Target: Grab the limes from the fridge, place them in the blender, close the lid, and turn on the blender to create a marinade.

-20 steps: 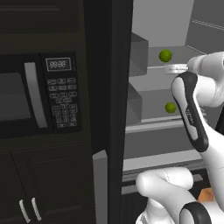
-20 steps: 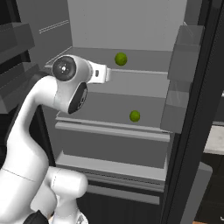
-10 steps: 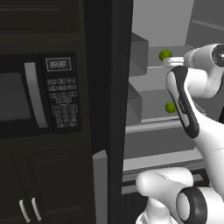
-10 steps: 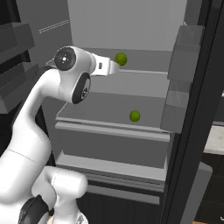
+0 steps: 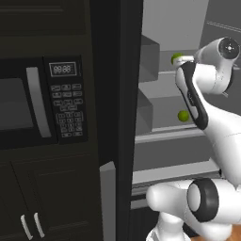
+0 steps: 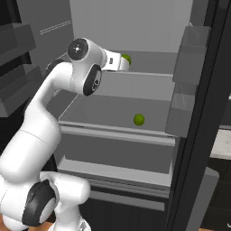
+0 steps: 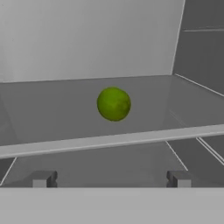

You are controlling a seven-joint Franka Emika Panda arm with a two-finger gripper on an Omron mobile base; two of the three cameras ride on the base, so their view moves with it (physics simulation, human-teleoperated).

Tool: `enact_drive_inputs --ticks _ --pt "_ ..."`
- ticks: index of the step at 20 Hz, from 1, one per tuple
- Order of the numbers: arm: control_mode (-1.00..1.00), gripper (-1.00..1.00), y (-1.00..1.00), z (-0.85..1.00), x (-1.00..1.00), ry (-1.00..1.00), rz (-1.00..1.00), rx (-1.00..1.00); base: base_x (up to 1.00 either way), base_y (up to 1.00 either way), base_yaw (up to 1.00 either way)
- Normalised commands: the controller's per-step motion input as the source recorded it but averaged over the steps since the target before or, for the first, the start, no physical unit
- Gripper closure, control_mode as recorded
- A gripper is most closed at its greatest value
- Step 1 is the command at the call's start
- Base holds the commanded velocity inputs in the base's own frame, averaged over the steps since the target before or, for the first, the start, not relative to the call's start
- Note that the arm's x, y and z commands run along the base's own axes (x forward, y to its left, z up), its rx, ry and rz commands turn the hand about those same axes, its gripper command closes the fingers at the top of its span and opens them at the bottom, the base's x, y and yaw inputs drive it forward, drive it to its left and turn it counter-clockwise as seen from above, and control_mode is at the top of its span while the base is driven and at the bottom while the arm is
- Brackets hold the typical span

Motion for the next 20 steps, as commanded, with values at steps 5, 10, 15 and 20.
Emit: enact_drive_inputs --ticks 5,10,15,20 --pt "-1.0 -1.0 -0.05 0.0 0.39 0.09 0.0 0.0 0.0 0.0 0.0" --pt "-1.0 -1.0 0.0 0.0 0.49 0.1 0.0 0.0 0.0 0.0 0.0" --pt "-1.0 -1.0 -0.03 -0.02 0.5 0.07 0.0 0.01 0.0 0.0 0.0" --pt "-1.0 -1.0 -0.09 -0.06 0.46 0.01 0.0 0.02 0.0 0.0 0.0"
